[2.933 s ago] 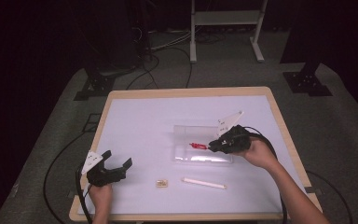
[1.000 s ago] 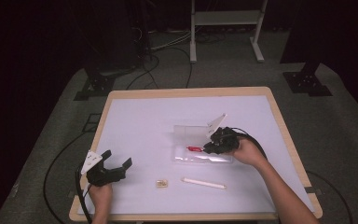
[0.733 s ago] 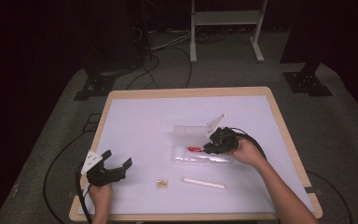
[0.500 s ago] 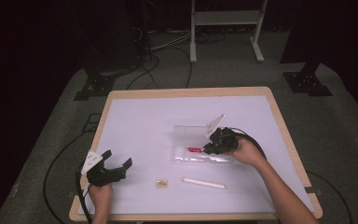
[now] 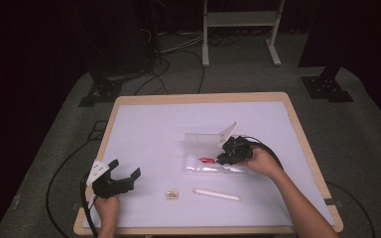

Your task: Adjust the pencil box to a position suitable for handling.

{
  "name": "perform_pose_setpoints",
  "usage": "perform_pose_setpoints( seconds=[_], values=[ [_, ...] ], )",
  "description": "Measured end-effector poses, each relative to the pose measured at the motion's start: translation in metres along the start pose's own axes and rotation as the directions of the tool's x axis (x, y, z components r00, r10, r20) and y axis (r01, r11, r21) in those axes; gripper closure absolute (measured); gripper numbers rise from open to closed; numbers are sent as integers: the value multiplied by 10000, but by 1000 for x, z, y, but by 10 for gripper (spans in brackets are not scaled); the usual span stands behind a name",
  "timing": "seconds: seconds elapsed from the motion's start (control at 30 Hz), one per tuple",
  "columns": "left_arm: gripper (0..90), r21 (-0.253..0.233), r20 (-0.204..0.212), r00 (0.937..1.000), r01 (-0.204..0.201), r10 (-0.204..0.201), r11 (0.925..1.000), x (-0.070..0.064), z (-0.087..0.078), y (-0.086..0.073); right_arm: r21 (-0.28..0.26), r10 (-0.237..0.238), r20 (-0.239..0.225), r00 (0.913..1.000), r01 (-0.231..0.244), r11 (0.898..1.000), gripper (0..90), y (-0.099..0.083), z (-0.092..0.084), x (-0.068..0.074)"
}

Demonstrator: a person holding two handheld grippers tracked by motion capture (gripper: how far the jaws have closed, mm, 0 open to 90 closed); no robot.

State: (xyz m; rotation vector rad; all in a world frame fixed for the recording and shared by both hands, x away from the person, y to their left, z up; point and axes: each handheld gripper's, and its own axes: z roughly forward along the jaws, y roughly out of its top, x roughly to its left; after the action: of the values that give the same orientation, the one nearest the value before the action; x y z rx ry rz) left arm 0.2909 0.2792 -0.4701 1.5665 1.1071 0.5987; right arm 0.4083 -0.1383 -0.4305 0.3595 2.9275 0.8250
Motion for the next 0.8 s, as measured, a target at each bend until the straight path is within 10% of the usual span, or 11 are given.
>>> perform_pose_setpoints(
  seconds=[0.8],
  values=[
    [0, -30, 30, 10000, 54, -54, 10000, 0, -1, 0, 447, 91, -106, 9999, -86, 9990, 782, 0, 9, 0]
  ],
)
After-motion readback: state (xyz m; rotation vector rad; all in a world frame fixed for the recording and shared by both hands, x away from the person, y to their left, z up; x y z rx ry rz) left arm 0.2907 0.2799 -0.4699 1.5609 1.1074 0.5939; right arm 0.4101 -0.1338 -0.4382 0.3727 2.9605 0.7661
